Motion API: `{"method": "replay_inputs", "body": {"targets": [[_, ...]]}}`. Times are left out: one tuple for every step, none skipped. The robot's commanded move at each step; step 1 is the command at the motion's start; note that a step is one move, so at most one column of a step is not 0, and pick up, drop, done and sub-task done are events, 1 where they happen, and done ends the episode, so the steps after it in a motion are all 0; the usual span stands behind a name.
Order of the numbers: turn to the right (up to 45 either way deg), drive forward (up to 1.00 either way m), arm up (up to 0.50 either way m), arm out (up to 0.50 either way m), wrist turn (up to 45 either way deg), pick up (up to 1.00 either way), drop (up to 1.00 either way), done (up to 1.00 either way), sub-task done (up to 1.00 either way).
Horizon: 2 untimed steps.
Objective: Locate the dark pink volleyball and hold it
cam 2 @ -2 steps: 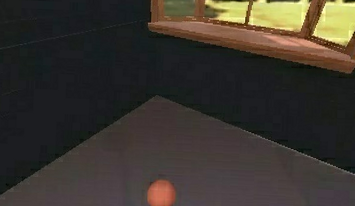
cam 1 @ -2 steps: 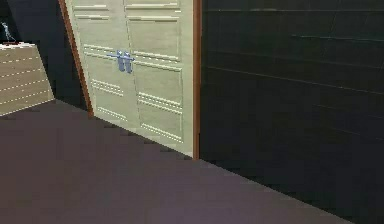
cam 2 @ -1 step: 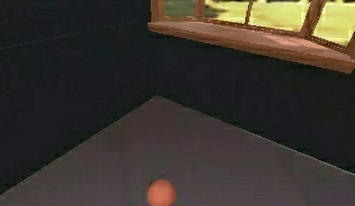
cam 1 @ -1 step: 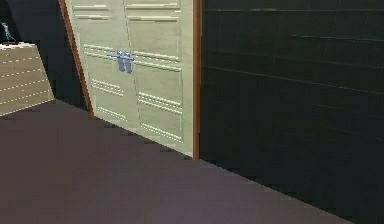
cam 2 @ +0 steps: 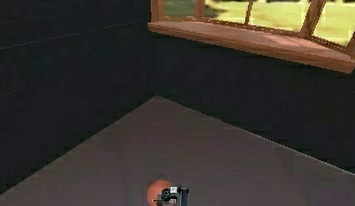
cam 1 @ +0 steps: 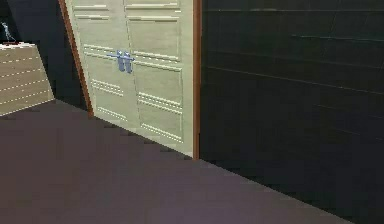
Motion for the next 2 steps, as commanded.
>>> {"method": "replay_inputs", "body": {"targets": [[0.0, 0.00, 0.00, 0.00, 45.0, 0.00, 0.00, 0.00, 0.00], [0.0, 0.00, 0.00, 0.00, 45.0, 0.00, 0.00, 0.00, 0.00]]}}
